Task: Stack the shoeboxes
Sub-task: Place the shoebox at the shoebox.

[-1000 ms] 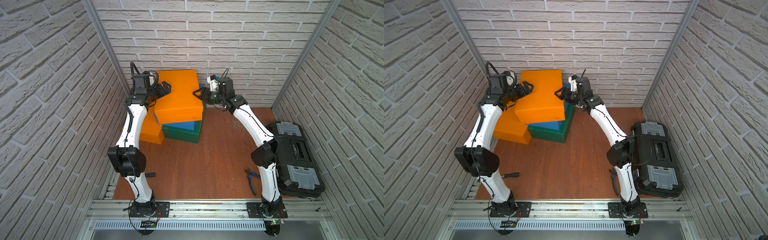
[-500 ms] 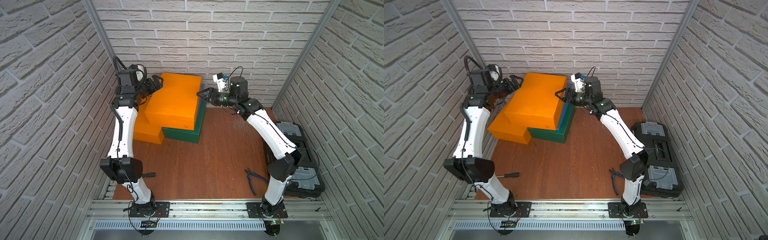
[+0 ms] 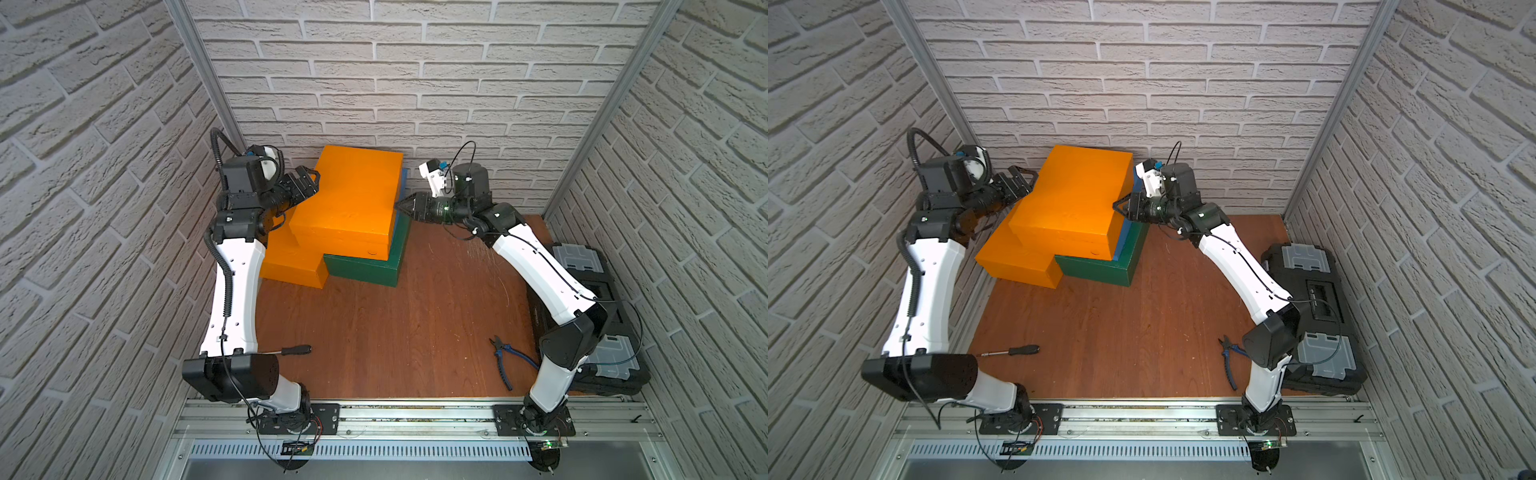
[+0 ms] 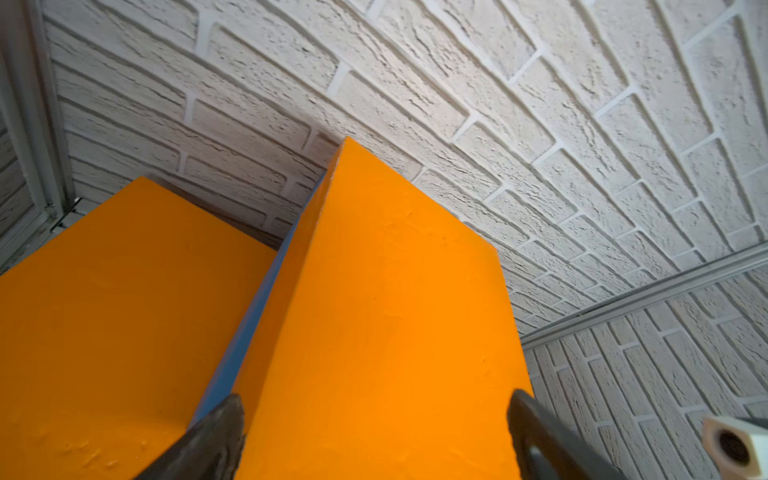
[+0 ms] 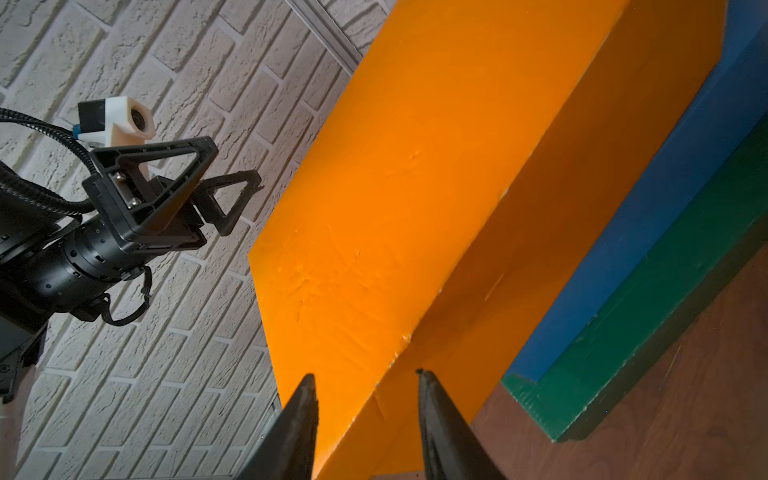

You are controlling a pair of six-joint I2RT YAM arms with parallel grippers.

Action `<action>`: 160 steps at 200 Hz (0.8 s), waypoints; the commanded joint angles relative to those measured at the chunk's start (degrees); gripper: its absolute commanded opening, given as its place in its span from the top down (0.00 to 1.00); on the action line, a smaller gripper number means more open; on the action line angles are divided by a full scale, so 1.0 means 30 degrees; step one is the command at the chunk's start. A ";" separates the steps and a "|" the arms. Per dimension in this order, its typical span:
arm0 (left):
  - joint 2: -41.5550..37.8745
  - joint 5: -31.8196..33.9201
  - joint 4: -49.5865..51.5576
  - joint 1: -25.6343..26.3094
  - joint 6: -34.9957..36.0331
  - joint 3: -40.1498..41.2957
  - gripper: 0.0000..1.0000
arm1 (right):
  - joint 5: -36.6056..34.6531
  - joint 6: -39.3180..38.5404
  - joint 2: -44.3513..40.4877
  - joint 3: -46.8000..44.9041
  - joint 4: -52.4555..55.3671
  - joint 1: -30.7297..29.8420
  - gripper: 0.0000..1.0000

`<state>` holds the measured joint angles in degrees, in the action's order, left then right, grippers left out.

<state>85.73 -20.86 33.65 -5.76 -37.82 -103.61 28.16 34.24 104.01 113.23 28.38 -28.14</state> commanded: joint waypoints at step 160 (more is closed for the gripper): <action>0.6038 0.0174 -0.4927 -0.3459 -0.5788 0.4905 0.67 | -0.1514 -0.0282 -0.1122 -0.6927 -0.0507 0.1764 0.84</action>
<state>100.27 -22.61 21.74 -16.34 -53.60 -85.58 22.96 32.77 99.94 92.44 29.41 -23.57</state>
